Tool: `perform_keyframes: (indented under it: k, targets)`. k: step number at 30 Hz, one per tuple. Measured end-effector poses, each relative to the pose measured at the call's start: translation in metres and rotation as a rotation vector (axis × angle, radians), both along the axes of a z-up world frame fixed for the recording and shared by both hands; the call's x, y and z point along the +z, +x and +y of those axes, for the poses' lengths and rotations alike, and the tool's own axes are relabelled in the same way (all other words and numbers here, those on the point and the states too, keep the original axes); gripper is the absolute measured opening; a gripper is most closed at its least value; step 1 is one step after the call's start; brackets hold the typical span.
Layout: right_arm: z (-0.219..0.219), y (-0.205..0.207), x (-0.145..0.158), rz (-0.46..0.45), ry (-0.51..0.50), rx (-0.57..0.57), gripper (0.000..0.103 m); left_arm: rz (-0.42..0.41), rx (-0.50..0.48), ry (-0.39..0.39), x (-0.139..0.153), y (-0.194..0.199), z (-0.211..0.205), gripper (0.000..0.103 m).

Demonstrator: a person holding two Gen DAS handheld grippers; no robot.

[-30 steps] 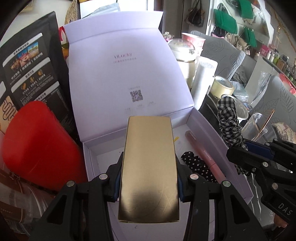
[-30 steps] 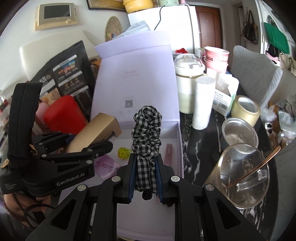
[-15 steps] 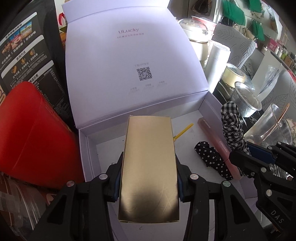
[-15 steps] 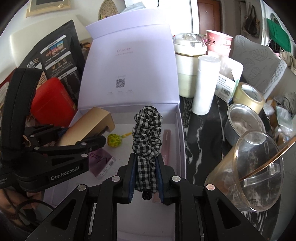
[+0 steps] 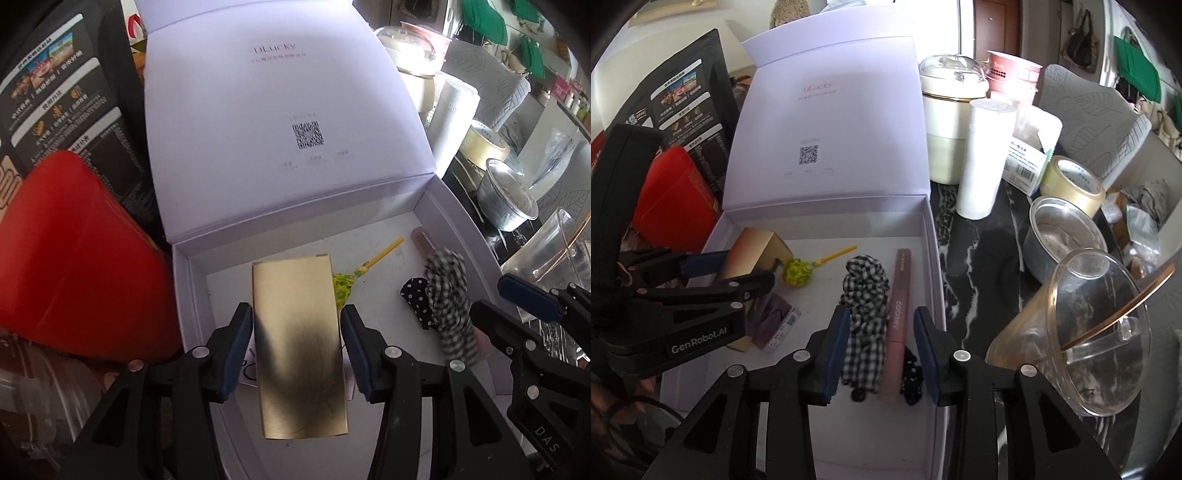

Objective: Organize rigid objects
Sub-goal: 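Open the left gripper to drop the gold card while the right drops the scrunchie, then withdraw both grippers from the white box back over the table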

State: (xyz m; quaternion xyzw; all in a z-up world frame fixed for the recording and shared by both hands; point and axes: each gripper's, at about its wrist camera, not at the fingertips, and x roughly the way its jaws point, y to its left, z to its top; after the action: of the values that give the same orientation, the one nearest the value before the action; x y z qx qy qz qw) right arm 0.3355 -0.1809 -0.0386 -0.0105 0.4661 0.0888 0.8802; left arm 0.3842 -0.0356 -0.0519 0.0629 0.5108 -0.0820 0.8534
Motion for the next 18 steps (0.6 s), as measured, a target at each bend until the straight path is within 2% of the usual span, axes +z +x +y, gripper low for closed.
perform_keyframes:
  k: [1,2,3,18]
  targets:
    - [0.0,-0.001,0.001,-0.002,0.0,-0.001,0.036,-0.005,0.005,-0.006,0.003,-0.001,0.001,0.06]
    - [0.0,-0.001,0.002,-0.004,0.0,-0.002,0.036,-0.011,0.008,-0.009,0.005,-0.002,0.003,0.072]
    - [0.0,-0.002,0.004,-0.008,0.0,-0.002,0.036,-0.022,0.012,-0.013,0.007,-0.003,0.004,0.078]
    - [0.005,-0.017,0.023,-0.067,0.007,0.009,0.036,-0.1,0.014,-0.031,0.038,-0.02,0.01,0.078]
